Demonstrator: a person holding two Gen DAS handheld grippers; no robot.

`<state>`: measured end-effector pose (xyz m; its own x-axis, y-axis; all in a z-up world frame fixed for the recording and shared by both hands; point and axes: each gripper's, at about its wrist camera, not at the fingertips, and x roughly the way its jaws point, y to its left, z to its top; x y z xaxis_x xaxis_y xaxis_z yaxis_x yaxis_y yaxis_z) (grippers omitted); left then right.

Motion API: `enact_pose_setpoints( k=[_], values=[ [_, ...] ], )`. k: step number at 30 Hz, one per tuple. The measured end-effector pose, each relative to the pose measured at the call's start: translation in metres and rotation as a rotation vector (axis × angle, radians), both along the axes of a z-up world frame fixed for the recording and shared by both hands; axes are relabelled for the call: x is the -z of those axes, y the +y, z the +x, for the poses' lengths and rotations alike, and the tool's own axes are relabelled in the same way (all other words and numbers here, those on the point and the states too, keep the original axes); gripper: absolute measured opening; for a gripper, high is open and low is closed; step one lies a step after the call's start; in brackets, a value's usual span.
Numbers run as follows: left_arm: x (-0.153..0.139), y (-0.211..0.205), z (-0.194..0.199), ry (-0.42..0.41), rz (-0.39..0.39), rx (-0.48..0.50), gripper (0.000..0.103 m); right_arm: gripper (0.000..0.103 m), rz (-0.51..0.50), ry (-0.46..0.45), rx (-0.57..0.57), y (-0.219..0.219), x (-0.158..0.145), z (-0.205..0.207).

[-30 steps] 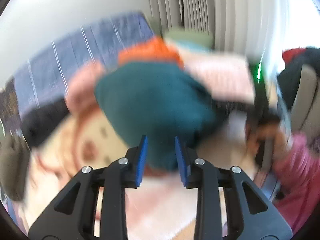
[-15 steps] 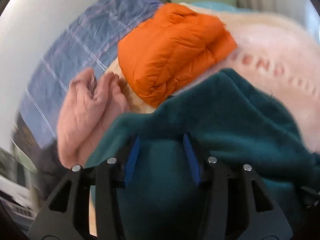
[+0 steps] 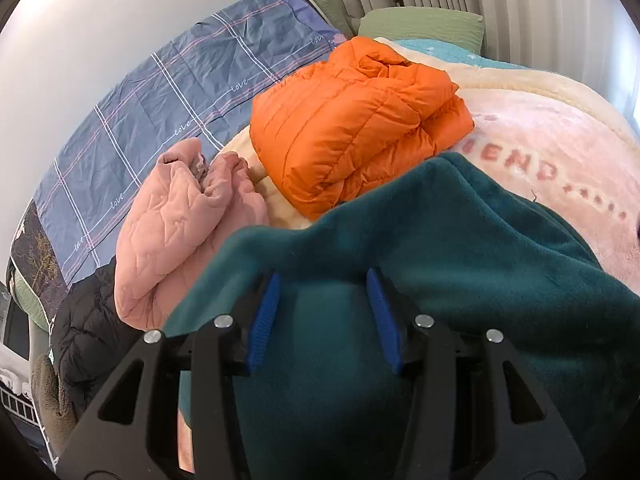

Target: Fold large clothes

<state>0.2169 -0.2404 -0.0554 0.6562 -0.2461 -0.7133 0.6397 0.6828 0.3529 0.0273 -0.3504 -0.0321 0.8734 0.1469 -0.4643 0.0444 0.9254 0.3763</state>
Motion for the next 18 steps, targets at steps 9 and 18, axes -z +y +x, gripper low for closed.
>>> enact_pose_setpoints(
  k=[9,18],
  values=[
    [0.004,0.004,0.015,0.068,-0.074,-0.011,0.048,0.006,0.066,0.158,0.001,-0.001,0.071,0.073],
    [0.004,0.004,0.011,0.045,-0.073,-0.011,0.049,0.006,-0.016,0.145,0.016,0.008,0.067,0.072]
  ],
)
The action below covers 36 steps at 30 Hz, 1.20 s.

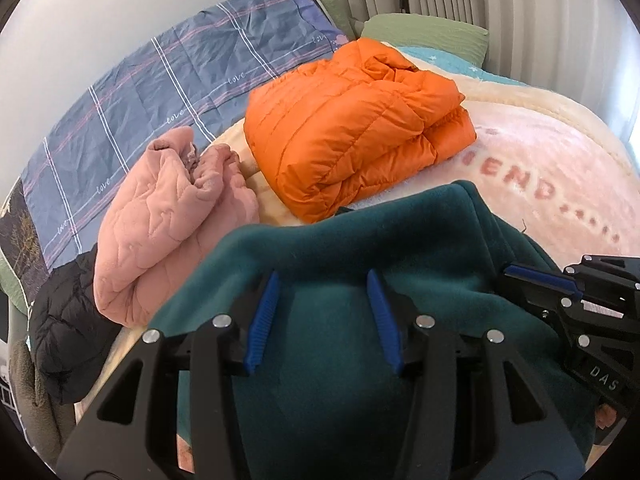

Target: Fold large clothes

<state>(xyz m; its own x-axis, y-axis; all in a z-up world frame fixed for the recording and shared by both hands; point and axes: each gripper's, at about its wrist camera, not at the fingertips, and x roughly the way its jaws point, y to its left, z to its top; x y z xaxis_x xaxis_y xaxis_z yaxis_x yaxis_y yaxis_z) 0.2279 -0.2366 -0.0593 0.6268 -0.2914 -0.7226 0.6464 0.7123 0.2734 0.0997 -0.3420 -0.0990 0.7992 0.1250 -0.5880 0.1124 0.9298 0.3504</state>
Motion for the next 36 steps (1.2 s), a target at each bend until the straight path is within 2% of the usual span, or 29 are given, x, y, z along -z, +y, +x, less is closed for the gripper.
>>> enact_pose_setpoints(
  k=[4,6,7,8,9,12,14,15,16,17,18,19,20,21,23,32,36],
  values=[
    [-0.006,0.003,-0.009,-0.038,0.000,0.009,0.049,0.010,-0.002,-0.002,0.004,0.003,-0.009,-0.009],
    [-0.014,0.006,-0.014,-0.053,-0.005,0.007,0.053,0.011,0.009,-0.012,0.018,0.005,-0.017,-0.020],
    [-0.023,0.010,-0.019,-0.073,-0.027,0.008,0.057,0.013,0.002,-0.025,0.031,0.006,-0.025,-0.031],
    [-0.030,0.013,-0.023,-0.084,-0.043,0.008,0.067,0.014,0.001,-0.037,0.034,0.008,-0.029,-0.039],
    [-0.039,0.019,-0.025,-0.091,-0.066,-0.006,0.072,0.014,0.006,-0.050,0.030,0.009,-0.033,-0.047],
    [-0.058,0.032,-0.018,-0.087,-0.136,-0.040,0.073,0.014,0.012,-0.042,0.024,0.012,-0.031,-0.056],
    [-0.065,0.041,-0.002,-0.097,-0.154,-0.111,0.072,0.015,0.016,-0.033,0.032,0.013,-0.023,-0.053],
    [-0.062,0.042,0.006,-0.089,-0.139,-0.143,0.072,0.015,0.007,-0.032,0.038,0.015,-0.020,-0.050],
    [-0.046,0.041,0.021,-0.062,-0.067,-0.198,0.073,0.015,-0.003,-0.031,0.046,0.015,-0.017,-0.049],
    [-0.027,0.038,0.032,-0.023,-0.009,-0.203,0.073,0.015,-0.020,-0.027,0.056,0.017,-0.014,-0.046],
    [-0.011,0.037,0.039,0.000,-0.001,-0.204,0.073,0.015,-0.029,-0.025,0.058,0.020,-0.012,-0.044],
    [-0.002,0.044,0.051,0.063,-0.047,-0.233,0.073,0.015,-0.042,-0.029,0.062,0.022,-0.009,-0.042],
    [-0.001,0.048,0.056,0.102,-0.083,-0.240,0.073,0.015,-0.076,-0.042,0.076,0.026,-0.009,-0.042],
    [0.000,0.049,0.057,0.108,-0.086,-0.235,0.073,0.015,-0.099,-0.047,0.079,0.028,-0.009,-0.042],
    [0.000,0.051,0.057,0.104,-0.086,-0.231,0.073,0.015,-0.127,-0.062,0.088,0.033,-0.009,-0.042],
    [0.000,0.052,0.052,0.083,-0.105,-0.241,0.074,0.015,-0.118,-0.074,0.094,0.030,-0.007,-0.043],
    [-0.011,0.044,0.040,0.011,-0.061,-0.226,0.074,0.015,-0.099,-0.067,0.089,0.027,-0.008,-0.044]
  ],
)
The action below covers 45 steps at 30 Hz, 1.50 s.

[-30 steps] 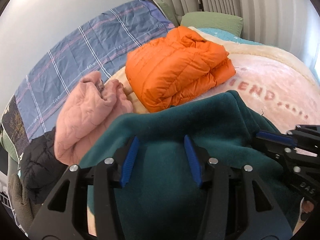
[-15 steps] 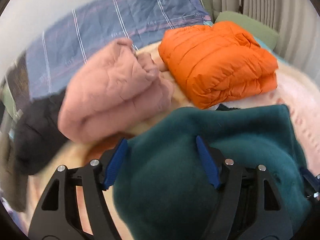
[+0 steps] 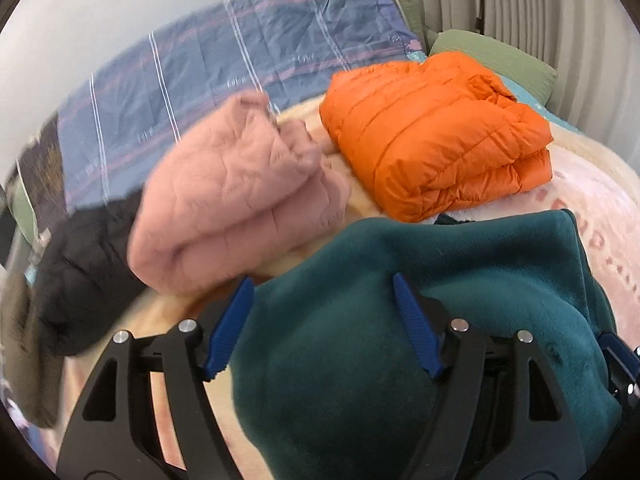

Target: Fold large clothes

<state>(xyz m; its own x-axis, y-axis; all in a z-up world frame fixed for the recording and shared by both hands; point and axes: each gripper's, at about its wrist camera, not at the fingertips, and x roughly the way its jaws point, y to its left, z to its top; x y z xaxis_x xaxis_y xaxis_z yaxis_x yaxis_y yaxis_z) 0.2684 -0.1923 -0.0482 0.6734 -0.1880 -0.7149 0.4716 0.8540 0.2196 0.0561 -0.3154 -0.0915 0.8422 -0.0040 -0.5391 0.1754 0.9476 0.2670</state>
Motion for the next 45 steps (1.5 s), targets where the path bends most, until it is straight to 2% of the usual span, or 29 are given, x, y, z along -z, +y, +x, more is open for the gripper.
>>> enact_pose_setpoints(
  k=[1,3,6,7,8,9,10,13,17,21,24,26,31,35,37,42,45],
  values=[
    [-0.007,-0.004,-0.007,-0.034,0.020,0.011,0.072,0.015,0.006,0.001,-0.001,-0.002,0.000,-0.001],
    [-0.020,-0.014,-0.018,-0.049,0.040,0.037,0.069,0.015,0.014,0.002,-0.005,-0.003,0.000,-0.001],
    [-0.038,-0.023,-0.032,0.007,-0.068,0.137,0.073,0.015,0.034,0.004,-0.010,-0.005,0.000,-0.001],
    [-0.040,-0.031,-0.040,0.008,-0.077,0.172,0.077,0.015,0.038,0.003,-0.012,-0.006,0.000,-0.001],
    [-0.032,-0.041,-0.044,-0.001,-0.019,0.189,0.079,0.015,0.038,0.004,-0.016,-0.006,0.000,-0.002],
    [-0.016,-0.053,-0.045,0.000,0.086,0.191,0.079,0.017,0.044,0.004,-0.027,-0.008,-0.001,-0.003],
    [0.004,-0.063,-0.047,-0.017,0.189,0.191,0.079,0.027,0.060,0.011,-0.036,-0.011,-0.002,-0.005],
    [0.003,-0.063,-0.052,-0.048,0.202,0.180,0.080,0.059,0.208,0.004,-0.015,-0.043,-0.004,-0.029],
    [0.004,-0.060,-0.058,-0.087,0.213,0.182,0.080,0.064,0.450,0.032,-0.044,-0.078,0.010,-0.061],
    [0.004,-0.058,-0.057,-0.092,0.215,0.187,0.080,0.071,0.678,0.096,-0.092,-0.087,0.037,-0.070],
    [0.003,-0.054,-0.059,-0.107,0.207,0.184,0.080,0.074,0.820,0.119,-0.123,-0.091,0.052,-0.065],
    [0.002,-0.051,-0.059,-0.107,0.195,0.184,0.080,0.075,0.863,0.126,-0.144,-0.087,0.054,-0.063],
    [0.001,-0.049,-0.057,-0.095,0.177,0.183,0.080,0.082,0.853,0.124,-0.173,-0.085,0.042,-0.062],
    [0.002,-0.049,-0.057,-0.092,0.177,0.184,0.080,0.087,0.775,0.127,-0.228,-0.072,0.028,-0.063],
    [0.002,-0.048,-0.056,-0.090,0.172,0.183,0.080,0.089,0.728,0.165,-0.197,-0.067,0.032,-0.056],
    [0.001,-0.047,-0.056,-0.095,0.167,0.180,0.080,0.093,0.777,0.181,-0.147,-0.072,0.044,-0.045],
    [0.002,-0.046,-0.054,-0.081,0.151,0.181,0.080,0.093,0.801,0.234,-0.124,-0.072,0.047,-0.045]
  ],
)
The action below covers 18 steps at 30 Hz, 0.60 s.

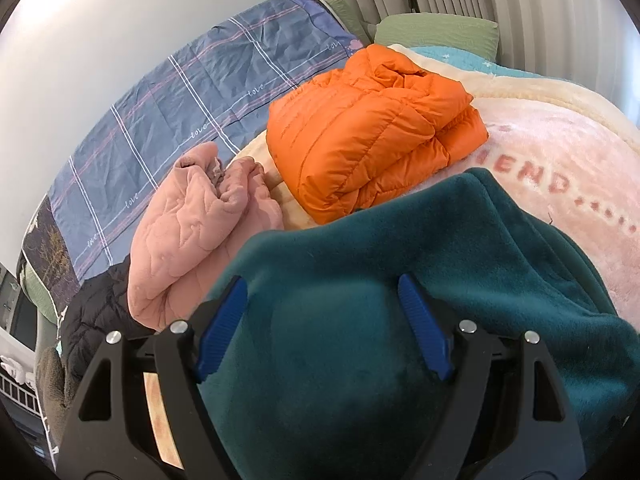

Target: Fold large clothes

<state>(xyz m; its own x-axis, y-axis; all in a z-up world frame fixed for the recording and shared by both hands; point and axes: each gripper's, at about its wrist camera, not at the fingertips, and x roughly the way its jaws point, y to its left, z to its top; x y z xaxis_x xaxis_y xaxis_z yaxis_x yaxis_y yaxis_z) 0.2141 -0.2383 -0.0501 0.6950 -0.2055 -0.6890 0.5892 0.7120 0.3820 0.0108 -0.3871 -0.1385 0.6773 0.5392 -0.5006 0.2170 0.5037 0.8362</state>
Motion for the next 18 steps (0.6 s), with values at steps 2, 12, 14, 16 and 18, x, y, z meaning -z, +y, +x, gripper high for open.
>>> enact_pose_setpoints(
  k=[2,12,14,16,18],
  values=[
    [0.000,0.000,0.000,-0.001,-0.005,0.000,0.080,0.093,-0.033,0.002,-0.002,0.001,-0.005,-0.004],
    [-0.001,0.006,0.005,0.029,-0.055,-0.010,0.080,0.069,-0.082,-0.063,-0.039,0.021,-0.002,0.017],
    [-0.009,0.019,0.004,0.053,-0.148,0.001,0.080,0.066,-0.091,-0.082,-0.030,0.022,-0.004,0.011],
    [-0.020,0.037,0.004,0.063,-0.250,-0.016,0.091,0.066,-0.104,-0.092,-0.030,0.022,-0.003,0.008],
    [-0.035,0.072,0.008,0.048,-0.394,-0.098,0.096,0.065,-0.111,-0.099,-0.029,0.025,-0.001,0.006]
  ],
)
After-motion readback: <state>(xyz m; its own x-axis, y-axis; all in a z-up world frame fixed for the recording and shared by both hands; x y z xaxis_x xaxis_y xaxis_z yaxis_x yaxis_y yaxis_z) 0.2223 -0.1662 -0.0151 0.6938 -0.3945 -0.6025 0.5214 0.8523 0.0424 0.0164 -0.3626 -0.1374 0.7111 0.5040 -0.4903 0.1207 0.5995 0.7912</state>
